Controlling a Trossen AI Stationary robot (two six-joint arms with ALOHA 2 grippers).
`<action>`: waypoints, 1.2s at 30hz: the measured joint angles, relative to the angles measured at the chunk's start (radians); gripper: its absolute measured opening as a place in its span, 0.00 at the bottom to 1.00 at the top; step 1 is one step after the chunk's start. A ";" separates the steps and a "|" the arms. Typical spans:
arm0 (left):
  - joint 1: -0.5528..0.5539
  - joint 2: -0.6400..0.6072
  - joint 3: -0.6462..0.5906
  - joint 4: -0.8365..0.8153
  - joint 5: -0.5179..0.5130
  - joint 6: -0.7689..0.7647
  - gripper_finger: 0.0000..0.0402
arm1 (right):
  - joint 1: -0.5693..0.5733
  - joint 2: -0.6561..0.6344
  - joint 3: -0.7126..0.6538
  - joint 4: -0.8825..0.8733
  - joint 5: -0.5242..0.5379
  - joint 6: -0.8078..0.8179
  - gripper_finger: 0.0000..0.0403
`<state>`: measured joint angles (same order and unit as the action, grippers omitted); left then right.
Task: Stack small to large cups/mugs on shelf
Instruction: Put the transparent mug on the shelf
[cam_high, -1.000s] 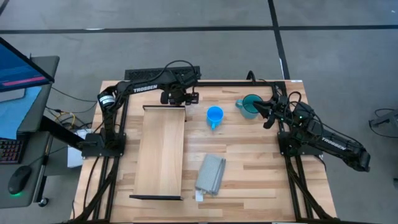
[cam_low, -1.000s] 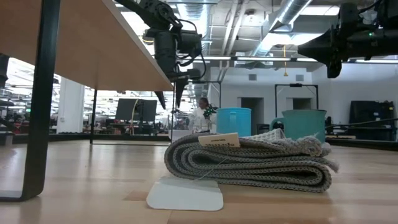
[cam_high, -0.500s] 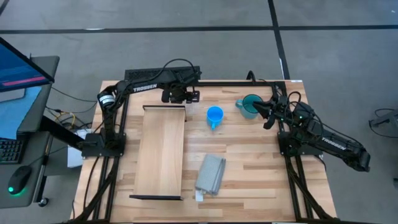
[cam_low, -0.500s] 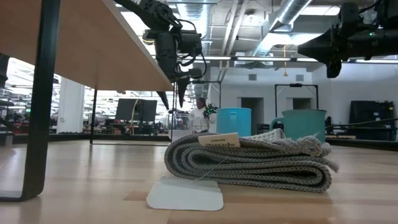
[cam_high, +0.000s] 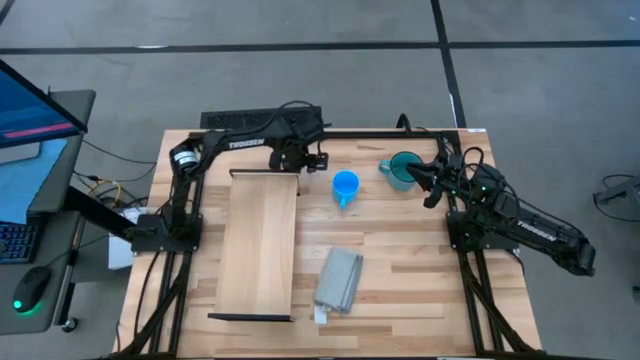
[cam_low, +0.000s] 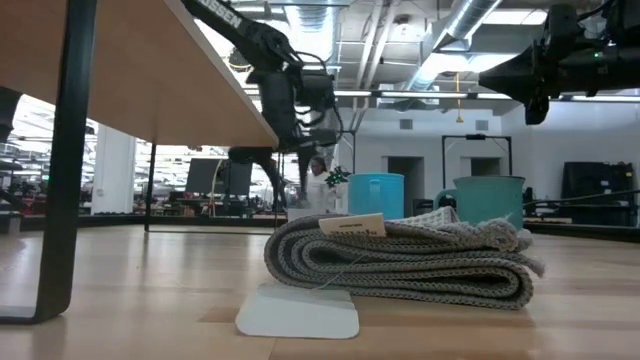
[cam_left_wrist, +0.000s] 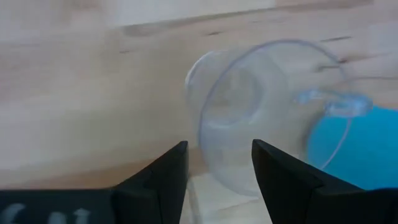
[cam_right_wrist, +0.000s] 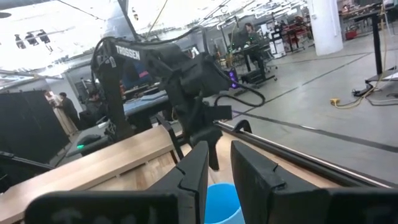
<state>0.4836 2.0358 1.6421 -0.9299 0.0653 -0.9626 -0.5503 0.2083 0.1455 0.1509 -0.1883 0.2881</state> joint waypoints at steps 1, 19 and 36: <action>-0.001 0.004 0.000 -0.003 0.000 0.000 0.42 | 0.000 0.000 0.000 0.000 -0.005 0.000 0.23; 0.001 0.013 0.001 0.006 -0.005 0.035 0.02 | -0.001 0.000 0.000 0.003 -0.019 0.000 0.23; 0.012 0.012 0.001 0.007 -0.011 0.078 0.00 | -0.001 0.000 0.000 0.000 -0.020 0.001 0.23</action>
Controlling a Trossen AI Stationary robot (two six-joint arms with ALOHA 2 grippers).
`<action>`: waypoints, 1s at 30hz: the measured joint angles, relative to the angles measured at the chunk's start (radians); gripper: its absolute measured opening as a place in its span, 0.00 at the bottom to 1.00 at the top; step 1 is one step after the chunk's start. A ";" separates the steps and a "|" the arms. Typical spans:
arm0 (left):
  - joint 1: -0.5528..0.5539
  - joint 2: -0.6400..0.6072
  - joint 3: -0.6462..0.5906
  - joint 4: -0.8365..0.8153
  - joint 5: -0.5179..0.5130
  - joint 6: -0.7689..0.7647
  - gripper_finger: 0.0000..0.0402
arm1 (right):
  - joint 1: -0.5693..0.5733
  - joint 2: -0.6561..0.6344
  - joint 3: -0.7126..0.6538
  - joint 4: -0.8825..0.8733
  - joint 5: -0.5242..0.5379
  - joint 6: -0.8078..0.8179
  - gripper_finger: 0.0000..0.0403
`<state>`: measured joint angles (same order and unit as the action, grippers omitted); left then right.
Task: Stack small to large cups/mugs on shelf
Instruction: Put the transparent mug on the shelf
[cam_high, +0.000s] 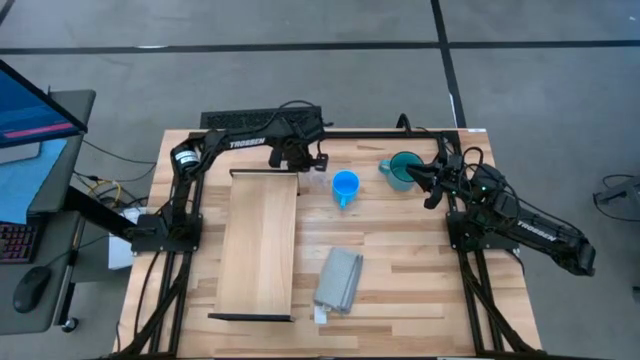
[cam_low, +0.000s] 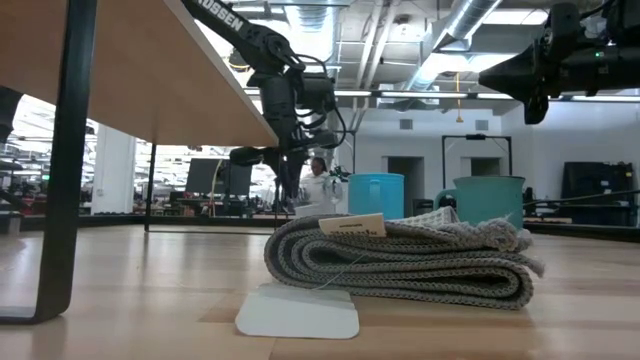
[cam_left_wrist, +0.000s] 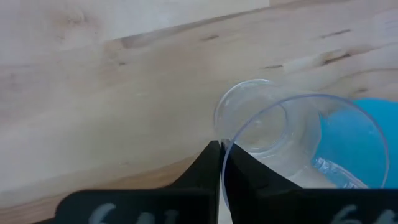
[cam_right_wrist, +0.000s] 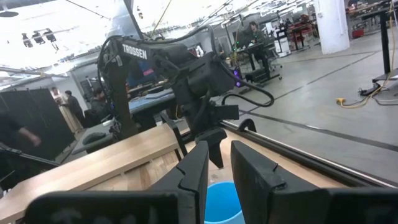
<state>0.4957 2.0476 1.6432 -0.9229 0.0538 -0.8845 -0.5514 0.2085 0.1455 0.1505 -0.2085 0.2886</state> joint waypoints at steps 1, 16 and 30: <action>0.001 0.000 0.009 -0.013 -0.010 0.003 0.00 | 0.000 0.000 0.000 0.000 0.000 0.000 0.23; 0.051 -0.002 0.440 -0.393 -0.241 0.131 0.00 | 0.000 0.000 0.000 -0.011 0.000 0.000 0.23; 0.026 -0.079 0.709 -0.648 -0.291 0.117 0.00 | 0.001 0.000 0.001 -0.026 0.000 0.000 0.23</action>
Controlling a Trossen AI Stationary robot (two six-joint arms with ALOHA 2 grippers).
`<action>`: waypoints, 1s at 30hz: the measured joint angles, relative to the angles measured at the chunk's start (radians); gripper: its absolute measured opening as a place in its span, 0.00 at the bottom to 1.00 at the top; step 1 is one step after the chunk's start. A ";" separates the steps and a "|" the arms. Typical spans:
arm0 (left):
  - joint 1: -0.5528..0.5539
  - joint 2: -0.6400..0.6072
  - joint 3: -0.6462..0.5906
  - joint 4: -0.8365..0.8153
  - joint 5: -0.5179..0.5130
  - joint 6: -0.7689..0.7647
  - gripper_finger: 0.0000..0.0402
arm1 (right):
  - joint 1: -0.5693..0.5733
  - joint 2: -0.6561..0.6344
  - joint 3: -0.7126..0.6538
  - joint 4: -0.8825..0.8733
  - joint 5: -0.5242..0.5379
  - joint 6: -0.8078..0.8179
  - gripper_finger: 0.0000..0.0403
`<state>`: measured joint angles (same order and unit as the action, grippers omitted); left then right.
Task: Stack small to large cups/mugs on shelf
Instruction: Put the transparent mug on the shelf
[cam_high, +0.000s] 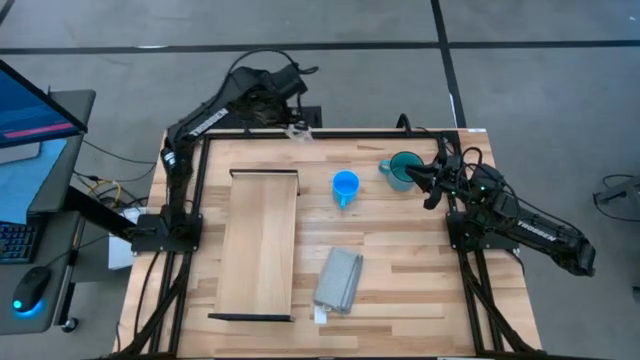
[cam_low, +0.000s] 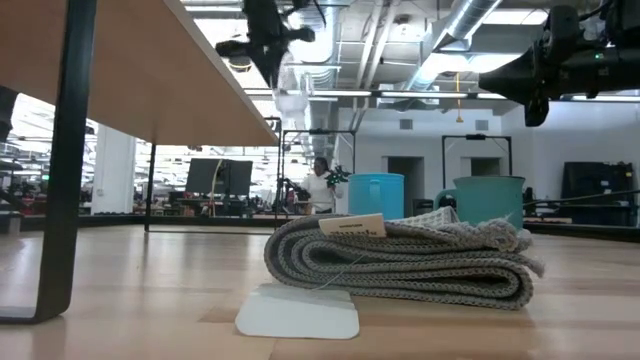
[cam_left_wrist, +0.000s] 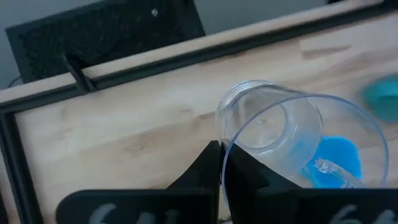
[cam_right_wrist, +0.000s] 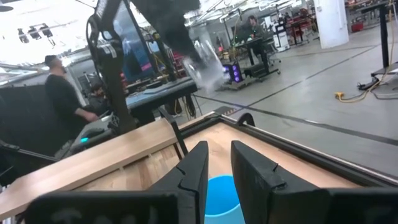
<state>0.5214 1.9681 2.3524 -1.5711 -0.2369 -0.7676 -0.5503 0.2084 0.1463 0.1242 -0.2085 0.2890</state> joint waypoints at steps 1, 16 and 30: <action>-0.007 -0.016 0.000 -0.001 -0.013 -0.007 0.00 | 0.000 0.000 0.000 -0.004 0.000 0.000 0.23; -0.239 -0.253 -0.113 0.006 -0.202 -0.138 0.00 | 0.000 0.000 0.000 -0.182 0.000 0.000 0.23; -0.496 -0.678 -0.712 0.127 -0.269 -0.501 0.00 | 0.000 -0.001 0.000 -0.082 -0.079 0.074 0.23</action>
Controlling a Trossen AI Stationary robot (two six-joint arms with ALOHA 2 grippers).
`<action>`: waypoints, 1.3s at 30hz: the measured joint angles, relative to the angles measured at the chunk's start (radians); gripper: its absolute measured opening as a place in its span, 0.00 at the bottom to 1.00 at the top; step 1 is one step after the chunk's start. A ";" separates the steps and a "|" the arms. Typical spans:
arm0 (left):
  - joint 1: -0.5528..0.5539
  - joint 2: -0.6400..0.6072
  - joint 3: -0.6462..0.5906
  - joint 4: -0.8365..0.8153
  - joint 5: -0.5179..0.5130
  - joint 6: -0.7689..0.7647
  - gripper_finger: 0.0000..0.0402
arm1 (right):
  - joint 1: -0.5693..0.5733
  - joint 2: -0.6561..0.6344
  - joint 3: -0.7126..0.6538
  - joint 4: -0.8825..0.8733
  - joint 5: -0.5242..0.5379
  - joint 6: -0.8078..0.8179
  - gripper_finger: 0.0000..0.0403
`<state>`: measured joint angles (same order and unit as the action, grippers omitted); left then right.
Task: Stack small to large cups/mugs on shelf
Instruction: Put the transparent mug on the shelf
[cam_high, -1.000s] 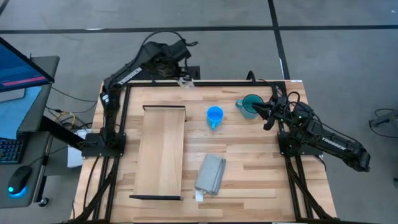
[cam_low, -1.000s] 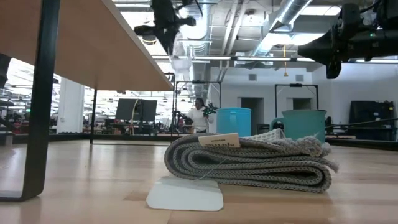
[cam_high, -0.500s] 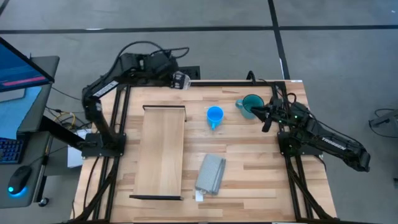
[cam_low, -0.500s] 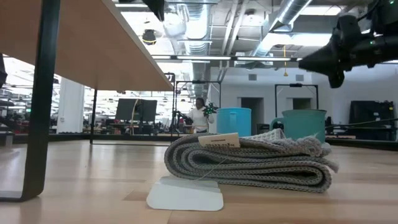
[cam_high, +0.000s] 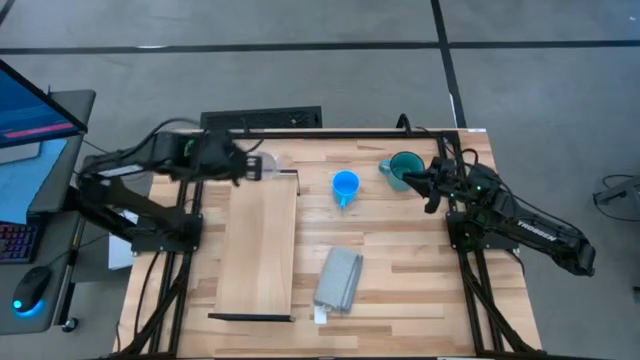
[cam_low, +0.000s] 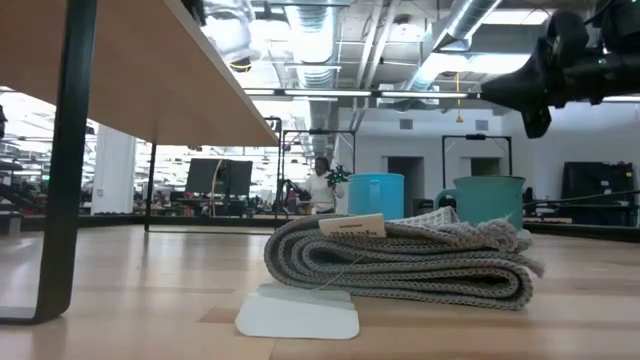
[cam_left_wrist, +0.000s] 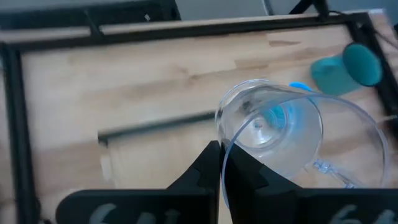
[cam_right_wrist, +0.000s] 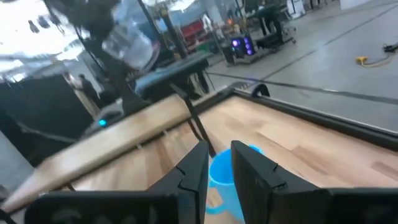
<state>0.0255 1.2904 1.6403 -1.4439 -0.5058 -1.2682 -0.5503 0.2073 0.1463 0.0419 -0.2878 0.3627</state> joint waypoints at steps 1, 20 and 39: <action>-0.028 -0.028 -0.034 0.004 -0.004 -0.047 0.00 | 0.000 0.000 0.000 0.009 -0.002 0.008 0.23; -0.433 -0.083 -0.118 -0.116 0.189 -0.612 0.00 | 0.000 0.000 0.000 -0.097 -0.003 0.048 0.23; -0.675 0.064 -0.116 -0.073 0.361 -1.036 0.00 | 0.000 0.000 0.000 -0.118 -0.003 0.021 0.23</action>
<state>-0.6493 1.3544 1.5246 -1.5173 -0.1452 -2.3045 -0.5503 0.2076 0.1463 -0.0761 -0.2909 0.3836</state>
